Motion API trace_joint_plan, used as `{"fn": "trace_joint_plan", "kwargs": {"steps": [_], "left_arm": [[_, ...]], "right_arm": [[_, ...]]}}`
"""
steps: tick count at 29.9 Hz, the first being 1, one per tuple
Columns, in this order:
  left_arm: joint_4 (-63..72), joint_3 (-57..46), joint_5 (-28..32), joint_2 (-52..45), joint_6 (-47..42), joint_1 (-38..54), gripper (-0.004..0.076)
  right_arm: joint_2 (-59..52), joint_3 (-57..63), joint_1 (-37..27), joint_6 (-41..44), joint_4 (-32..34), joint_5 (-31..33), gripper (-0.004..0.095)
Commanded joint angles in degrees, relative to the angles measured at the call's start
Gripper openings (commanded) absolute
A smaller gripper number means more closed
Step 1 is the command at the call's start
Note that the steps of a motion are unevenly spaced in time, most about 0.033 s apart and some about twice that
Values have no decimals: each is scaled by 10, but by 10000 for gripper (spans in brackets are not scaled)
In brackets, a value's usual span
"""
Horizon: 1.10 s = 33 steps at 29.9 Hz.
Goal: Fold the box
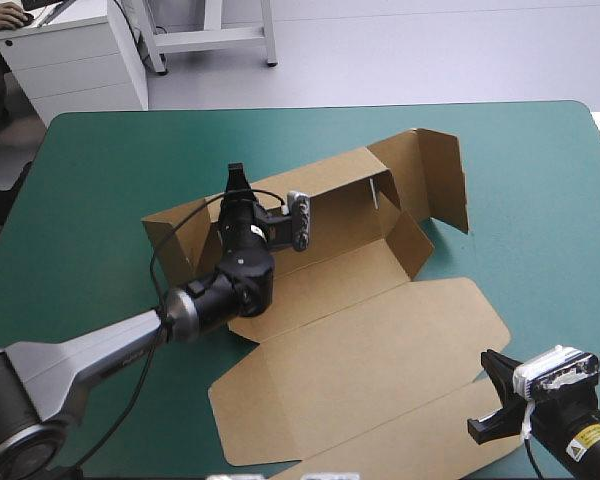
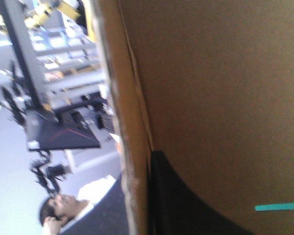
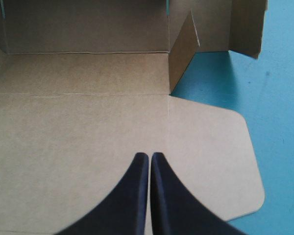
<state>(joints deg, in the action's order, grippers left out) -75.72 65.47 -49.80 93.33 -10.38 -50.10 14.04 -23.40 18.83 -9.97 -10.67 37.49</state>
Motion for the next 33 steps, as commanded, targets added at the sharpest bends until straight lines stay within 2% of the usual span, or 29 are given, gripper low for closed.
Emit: {"fn": "trace_joint_plan", "kwargs": {"steps": [1, 4, 9, 18, 26, 33], "left_arm": [[-188, -55, 18, -53, -116, -34, -10], [-277, -97, 15, -67, -203, -48, -10], [-276, -125, 19, -76, -226, -54, -10], [-277, -128, 46, -113, -213, -65, -10], [-277, -128, 122, -117, -170, -62, -10], [-276, -128, 99, -117, -170, -62, -10]], "right_arm": [[5, -14, -3, -3, -1, -42, -1], [5, -14, -3, -3, -1, -42, -1], [5, -14, -3, 1, -1, -42, 0], [5, -14, -3, 1, 1, -42, 0], [5, -13, -3, 1, 1, -41, -1], [5, -13, -3, 1, -1, -37, -1]]}}
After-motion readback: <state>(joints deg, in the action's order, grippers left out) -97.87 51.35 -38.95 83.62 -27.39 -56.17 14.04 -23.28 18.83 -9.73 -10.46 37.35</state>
